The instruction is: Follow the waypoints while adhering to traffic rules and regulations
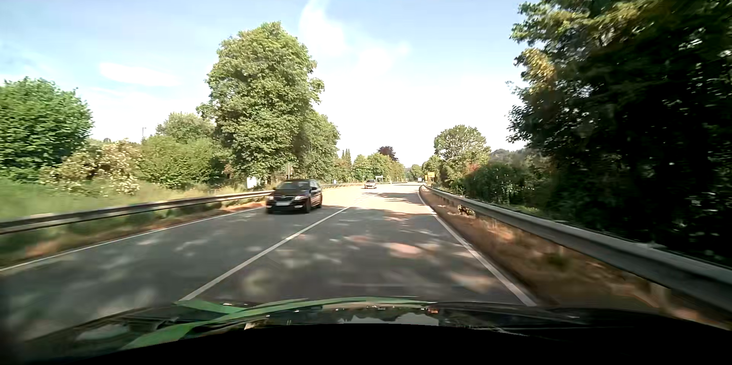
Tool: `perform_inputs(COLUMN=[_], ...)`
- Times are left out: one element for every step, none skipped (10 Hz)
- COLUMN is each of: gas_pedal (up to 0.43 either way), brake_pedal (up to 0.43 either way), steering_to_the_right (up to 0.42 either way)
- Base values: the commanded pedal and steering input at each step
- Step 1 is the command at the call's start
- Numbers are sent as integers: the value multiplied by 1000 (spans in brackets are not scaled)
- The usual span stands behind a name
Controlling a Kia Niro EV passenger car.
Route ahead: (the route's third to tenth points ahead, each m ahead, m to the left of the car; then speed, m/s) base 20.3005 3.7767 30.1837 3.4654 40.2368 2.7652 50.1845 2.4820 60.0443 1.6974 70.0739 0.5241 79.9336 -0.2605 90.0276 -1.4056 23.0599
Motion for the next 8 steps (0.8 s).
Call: perform_inputs(gas_pedal=[268, 268, 268, 280, 280, 280, 280, 280], brake_pedal=[0, 0, 0, 0, 0, 0, 0, 0], steering_to_the_right=[8, 10, 14, 14, 14, 13, 13, 12])
